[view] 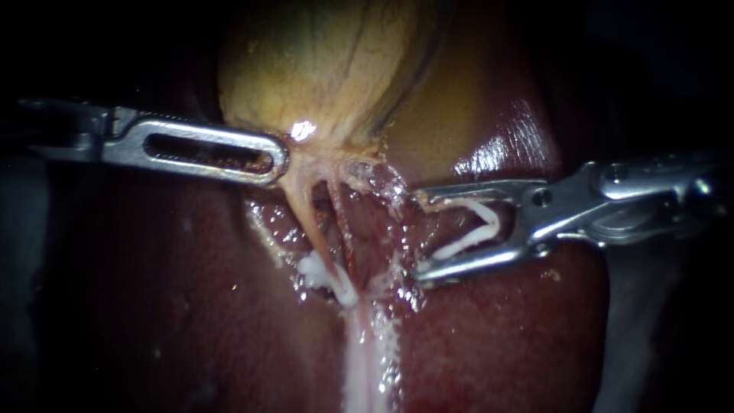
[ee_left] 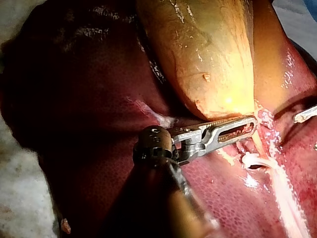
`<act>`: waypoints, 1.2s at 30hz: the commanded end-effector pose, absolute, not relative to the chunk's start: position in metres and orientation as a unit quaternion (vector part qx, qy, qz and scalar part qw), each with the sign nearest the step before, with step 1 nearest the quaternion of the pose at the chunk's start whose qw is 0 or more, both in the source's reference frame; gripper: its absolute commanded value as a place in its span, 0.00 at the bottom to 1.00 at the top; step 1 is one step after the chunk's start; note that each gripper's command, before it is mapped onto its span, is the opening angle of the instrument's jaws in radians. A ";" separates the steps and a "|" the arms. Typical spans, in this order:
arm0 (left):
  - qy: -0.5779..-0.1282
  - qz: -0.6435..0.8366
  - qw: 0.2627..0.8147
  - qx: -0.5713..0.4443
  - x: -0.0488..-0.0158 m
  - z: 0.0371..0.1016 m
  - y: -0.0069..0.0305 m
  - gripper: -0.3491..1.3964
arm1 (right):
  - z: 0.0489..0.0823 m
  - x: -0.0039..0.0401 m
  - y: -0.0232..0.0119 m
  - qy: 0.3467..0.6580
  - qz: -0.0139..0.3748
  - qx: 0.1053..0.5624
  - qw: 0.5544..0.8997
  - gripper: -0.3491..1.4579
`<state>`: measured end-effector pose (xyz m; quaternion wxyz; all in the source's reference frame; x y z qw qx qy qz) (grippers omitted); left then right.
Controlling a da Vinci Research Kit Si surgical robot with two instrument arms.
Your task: Clipping third clip left tube
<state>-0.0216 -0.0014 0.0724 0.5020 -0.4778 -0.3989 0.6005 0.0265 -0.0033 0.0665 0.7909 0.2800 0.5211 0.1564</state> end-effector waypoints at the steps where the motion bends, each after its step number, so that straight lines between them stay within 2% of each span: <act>1: -0.399 0.601 0.502 -0.478 -0.0217 0.0724 -0.0015 0.00 | 0.0668 0.0269 -0.0034 0.520 0.159 0.281 0.791 0.47; 16: -0.398 0.601 0.502 -0.478 -0.0217 0.0724 -0.0015 0.00 | 0.0696 0.0328 -0.0050 0.516 0.170 0.289 0.788 0.47; 29: -0.396 0.602 0.502 -0.479 -0.0220 0.0721 -0.0017 0.00 | 0.0725 0.0357 -0.0052 0.512 0.183 0.291 0.787 0.47; 32: -0.396 0.602 0.502 -0.479 -0.0221 0.0721 -0.0017 0.00 | 0.0730 0.0365 -0.0052 0.512 0.190 0.301 0.782 0.47; 36: -0.396 0.602 0.502 -0.479 -0.0222 0.0721 -0.0017 0.00 | 0.0730 0.0373 -0.0046 0.528 0.211 0.328 0.754 0.46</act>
